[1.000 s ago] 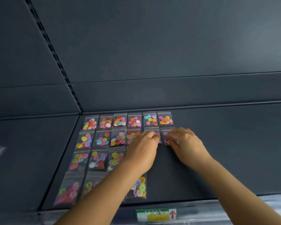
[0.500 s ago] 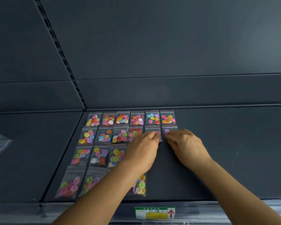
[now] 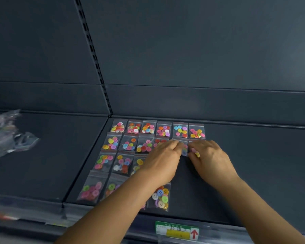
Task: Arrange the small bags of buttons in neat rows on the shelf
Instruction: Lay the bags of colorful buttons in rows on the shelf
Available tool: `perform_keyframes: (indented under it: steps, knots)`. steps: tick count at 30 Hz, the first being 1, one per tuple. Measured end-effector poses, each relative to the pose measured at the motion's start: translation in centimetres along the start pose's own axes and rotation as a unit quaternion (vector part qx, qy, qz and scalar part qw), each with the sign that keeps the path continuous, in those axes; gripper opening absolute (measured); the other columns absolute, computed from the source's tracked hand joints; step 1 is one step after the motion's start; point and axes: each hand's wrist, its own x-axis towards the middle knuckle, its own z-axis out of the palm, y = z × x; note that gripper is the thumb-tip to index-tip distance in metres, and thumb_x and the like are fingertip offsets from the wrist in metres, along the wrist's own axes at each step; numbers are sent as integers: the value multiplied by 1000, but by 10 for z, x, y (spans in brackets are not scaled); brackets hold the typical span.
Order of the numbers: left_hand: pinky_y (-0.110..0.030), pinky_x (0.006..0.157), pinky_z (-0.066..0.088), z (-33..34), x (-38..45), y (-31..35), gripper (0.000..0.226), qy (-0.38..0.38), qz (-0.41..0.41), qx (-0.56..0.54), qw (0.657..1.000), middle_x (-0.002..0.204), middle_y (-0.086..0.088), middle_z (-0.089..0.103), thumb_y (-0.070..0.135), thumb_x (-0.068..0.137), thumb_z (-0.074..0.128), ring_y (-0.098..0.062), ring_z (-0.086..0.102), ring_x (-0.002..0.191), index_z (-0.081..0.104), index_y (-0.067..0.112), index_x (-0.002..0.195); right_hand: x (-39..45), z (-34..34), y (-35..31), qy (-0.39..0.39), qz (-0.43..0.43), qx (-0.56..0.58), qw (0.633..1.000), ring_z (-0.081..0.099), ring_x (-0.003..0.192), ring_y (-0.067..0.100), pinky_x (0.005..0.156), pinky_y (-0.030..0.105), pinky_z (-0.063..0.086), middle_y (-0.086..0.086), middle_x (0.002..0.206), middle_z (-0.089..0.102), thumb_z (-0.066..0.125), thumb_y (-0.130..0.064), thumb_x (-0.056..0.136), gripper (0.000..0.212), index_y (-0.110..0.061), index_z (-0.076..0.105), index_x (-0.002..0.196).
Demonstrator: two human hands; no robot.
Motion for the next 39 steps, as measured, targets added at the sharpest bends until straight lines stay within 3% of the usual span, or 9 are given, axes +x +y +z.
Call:
perform_keyframes:
  steps: [2, 4, 7, 12, 20, 27, 39]
  knots:
    - [-34, 111, 28, -6, -6, -6, 59, 17, -12, -6, 1000, 149, -4, 34, 14, 93, 54, -23, 31, 136, 29, 13, 146, 4, 0, -11, -7, 1, -3, 1000, 47, 122, 22, 96, 28, 40, 0, 129, 58, 55, -26, 91, 39, -18, 54, 130]
    - [-34, 112, 25, -15, -15, -17, 61, 36, -33, -7, 999, 151, -2, 30, 19, 94, 54, -21, 27, 138, 25, 15, 147, 10, 2, -27, -22, -14, -8, 1000, 37, 133, 22, 109, 30, 29, 1, 141, 47, 53, -34, 92, 51, -18, 41, 139]
    - [-33, 112, 23, -32, -33, -43, 62, 67, -64, -6, 996, 152, 1, 29, 24, 94, 55, -19, 25, 139, 24, 19, 148, 20, 6, -59, -39, -47, -26, 998, 30, 138, 20, 114, 33, 19, 0, 148, 37, 46, -44, 93, 61, -20, 28, 146]
    - [-28, 113, 17, -60, -86, -110, 63, 87, -122, 2, 989, 154, 5, 23, 31, 95, 51, -15, 21, 140, 21, 23, 149, 34, 22, -136, -59, -103, -12, 993, 23, 141, 18, 116, 33, 14, -4, 152, 29, 41, -47, 94, 63, -24, 19, 148]
    - [-27, 112, 18, -96, -195, -228, 61, 100, -183, 11, 978, 152, 4, 28, 34, 95, 49, -14, 24, 138, 22, 24, 149, 42, 77, -287, -77, -151, 17, 985, 26, 138, 14, 114, 32, 21, -5, 150, 31, 42, -49, 93, 62, -23, 22, 147]
    - [-31, 107, 30, -122, -277, -323, 57, 98, -220, 18, 970, 145, 3, 38, 31, 94, 52, -18, 34, 132, 29, 21, 145, 48, 127, -407, -93, -171, 48, 980, 28, 137, 16, 112, 33, 21, -5, 148, 34, 45, -46, 93, 59, -22, 28, 144]
    - [-35, 111, 31, -142, -339, -459, 59, 124, -334, -2, 934, 148, -1, 36, 31, 95, 50, -21, 34, 134, 25, 21, 148, 108, 193, -536, -116, -233, 55, 964, 34, 135, 21, 113, 37, 27, 1, 146, 40, 49, -35, 94, 52, -19, 36, 142]
